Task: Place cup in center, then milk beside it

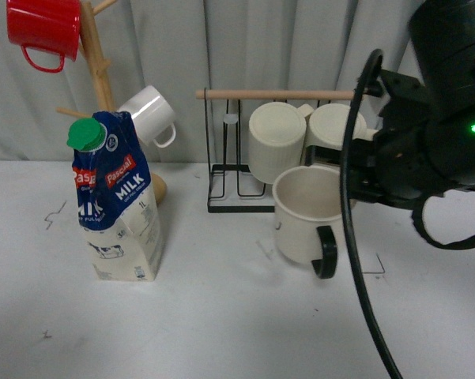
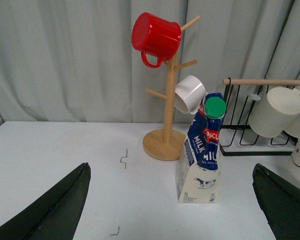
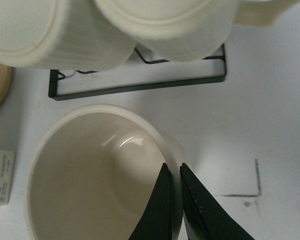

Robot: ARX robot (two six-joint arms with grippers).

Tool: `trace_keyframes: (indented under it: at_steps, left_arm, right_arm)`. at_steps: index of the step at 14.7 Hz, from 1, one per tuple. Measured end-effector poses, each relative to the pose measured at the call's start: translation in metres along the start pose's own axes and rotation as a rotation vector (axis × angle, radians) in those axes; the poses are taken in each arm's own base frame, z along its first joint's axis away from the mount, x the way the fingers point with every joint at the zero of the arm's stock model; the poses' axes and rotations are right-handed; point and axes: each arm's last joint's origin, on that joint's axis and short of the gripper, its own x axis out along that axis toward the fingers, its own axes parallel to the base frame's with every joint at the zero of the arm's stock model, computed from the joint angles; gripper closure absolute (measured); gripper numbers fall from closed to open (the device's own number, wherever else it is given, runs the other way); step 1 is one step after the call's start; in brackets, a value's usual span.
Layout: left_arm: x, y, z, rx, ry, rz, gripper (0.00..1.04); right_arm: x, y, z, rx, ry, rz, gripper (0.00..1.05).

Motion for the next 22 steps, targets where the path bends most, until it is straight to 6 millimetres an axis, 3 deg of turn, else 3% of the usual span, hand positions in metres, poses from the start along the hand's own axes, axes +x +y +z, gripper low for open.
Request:
trace_keyframes:
  at_steps: [4, 13, 16, 18, 21, 22]
  left_arm:
    - [0.0, 0.0, 0.0, 0.0, 0.0, 0.0, 0.07]
    - [0.0, 0.0, 0.0, 0.0, 0.0, 0.0, 0.07]
    - [0.0, 0.0, 0.0, 0.0, 0.0, 0.0, 0.07]
    - [0.0, 0.0, 0.0, 0.0, 0.0, 0.0, 0.07]
    - [0.0, 0.0, 0.0, 0.0, 0.0, 0.0, 0.07]
    - [0.0, 0.0, 0.0, 0.0, 0.0, -0.001, 0.07]
  right_arm:
    - [0.018, 0.028, -0.006, -0.001, 0.028, 0.003, 1.01]
    - [0.031, 0.028, -0.017, 0.046, 0.063, -0.04, 1.01]
    - [0.026, 0.024, -0.014, 0.059, 0.053, -0.02, 0.68]
    - [0.004, 0.015, 0.003, 0.085, -0.011, 0.01, 0.45]
    - [-0.064, 0.01, 0.051, 0.083, -0.24, 0.095, 0.08]
    - [-0.087, 0.008, 0.059, 0.025, -0.514, 0.068, 0.15]
